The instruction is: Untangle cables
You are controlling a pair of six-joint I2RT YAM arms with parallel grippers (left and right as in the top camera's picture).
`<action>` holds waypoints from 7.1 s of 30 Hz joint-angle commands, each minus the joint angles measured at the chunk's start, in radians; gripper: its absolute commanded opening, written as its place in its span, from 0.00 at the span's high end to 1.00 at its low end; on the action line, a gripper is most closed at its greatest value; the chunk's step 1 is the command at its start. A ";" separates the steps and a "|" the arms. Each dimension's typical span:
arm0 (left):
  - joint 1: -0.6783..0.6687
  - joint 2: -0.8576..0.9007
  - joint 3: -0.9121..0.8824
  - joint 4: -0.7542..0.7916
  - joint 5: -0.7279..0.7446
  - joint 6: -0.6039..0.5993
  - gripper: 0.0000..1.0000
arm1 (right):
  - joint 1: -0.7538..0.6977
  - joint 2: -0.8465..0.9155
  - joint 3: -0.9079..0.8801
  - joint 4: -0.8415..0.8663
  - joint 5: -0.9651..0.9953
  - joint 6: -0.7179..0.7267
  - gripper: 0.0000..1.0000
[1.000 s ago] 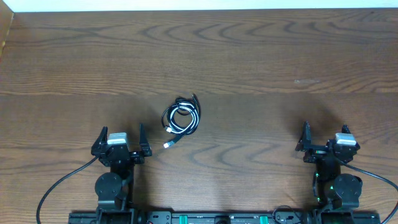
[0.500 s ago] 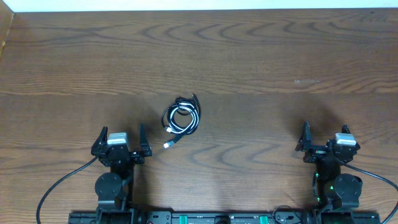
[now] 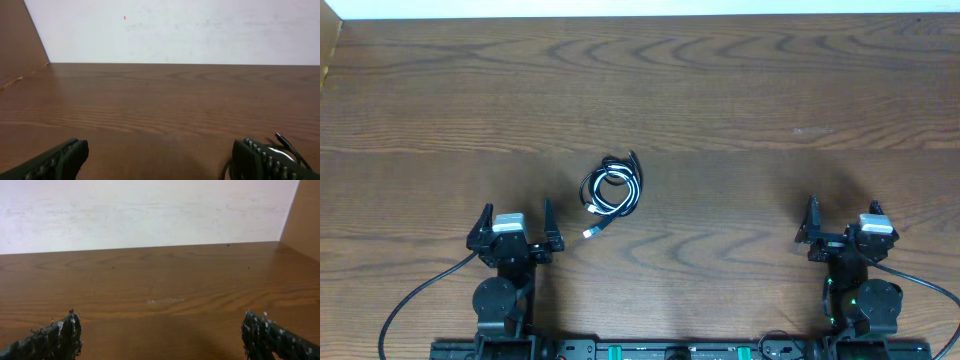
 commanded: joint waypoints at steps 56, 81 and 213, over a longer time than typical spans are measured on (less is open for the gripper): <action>-0.003 -0.007 0.102 0.274 0.164 -0.094 0.02 | 0.009 -0.005 -0.001 -0.003 -0.002 0.013 0.01; -0.003 0.606 0.790 -0.360 0.518 -0.285 0.02 | 0.009 -0.005 -0.001 -0.003 -0.002 0.013 0.01; -0.177 1.846 1.326 -0.657 0.258 -0.459 0.93 | 0.009 -0.005 -0.001 -0.003 -0.002 0.013 0.01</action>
